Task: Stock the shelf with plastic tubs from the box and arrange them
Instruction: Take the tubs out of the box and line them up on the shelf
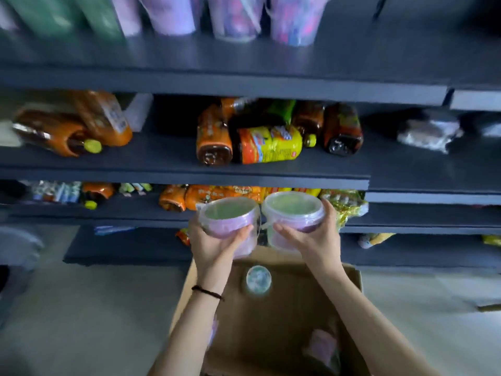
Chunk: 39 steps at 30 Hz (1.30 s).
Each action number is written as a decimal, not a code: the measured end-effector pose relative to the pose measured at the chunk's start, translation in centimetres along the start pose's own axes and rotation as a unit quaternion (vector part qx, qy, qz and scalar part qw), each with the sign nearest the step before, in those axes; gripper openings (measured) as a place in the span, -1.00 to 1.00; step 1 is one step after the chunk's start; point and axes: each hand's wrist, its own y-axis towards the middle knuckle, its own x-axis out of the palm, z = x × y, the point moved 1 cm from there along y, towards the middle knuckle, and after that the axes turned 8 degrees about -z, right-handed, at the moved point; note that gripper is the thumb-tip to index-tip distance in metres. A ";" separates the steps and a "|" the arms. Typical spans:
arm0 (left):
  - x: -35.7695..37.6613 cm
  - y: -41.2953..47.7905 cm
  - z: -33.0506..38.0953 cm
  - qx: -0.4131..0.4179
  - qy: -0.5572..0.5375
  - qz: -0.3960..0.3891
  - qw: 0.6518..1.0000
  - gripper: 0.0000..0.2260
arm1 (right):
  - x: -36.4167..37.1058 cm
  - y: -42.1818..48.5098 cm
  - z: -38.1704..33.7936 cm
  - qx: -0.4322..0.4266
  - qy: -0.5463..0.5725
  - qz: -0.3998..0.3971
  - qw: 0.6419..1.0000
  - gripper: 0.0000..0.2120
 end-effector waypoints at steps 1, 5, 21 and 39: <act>-0.5 0.5 2.6 0.028 -0.010 0.000 1.000 -0.42 | -0.6 0.1 -2.6 -0.024 0.006 0.001 1.000 0.02; -3.7 1.9 11.5 0.101 -0.021 0.004 0.995 -0.20 | -2.3 -0.3 -11.9 -0.107 0.039 -0.016 0.993 0.06; -22.6 11.2 22.6 0.173 -0.016 0.065 0.983 -0.19 | 11.8 0.8 -30.8 -0.209 0.055 -0.047 0.975 0.00; -39.0 32.4 17.2 0.162 0.036 0.124 0.978 -0.04 | 36.3 9.7 -37.7 -0.175 0.064 -0.026 0.982 0.14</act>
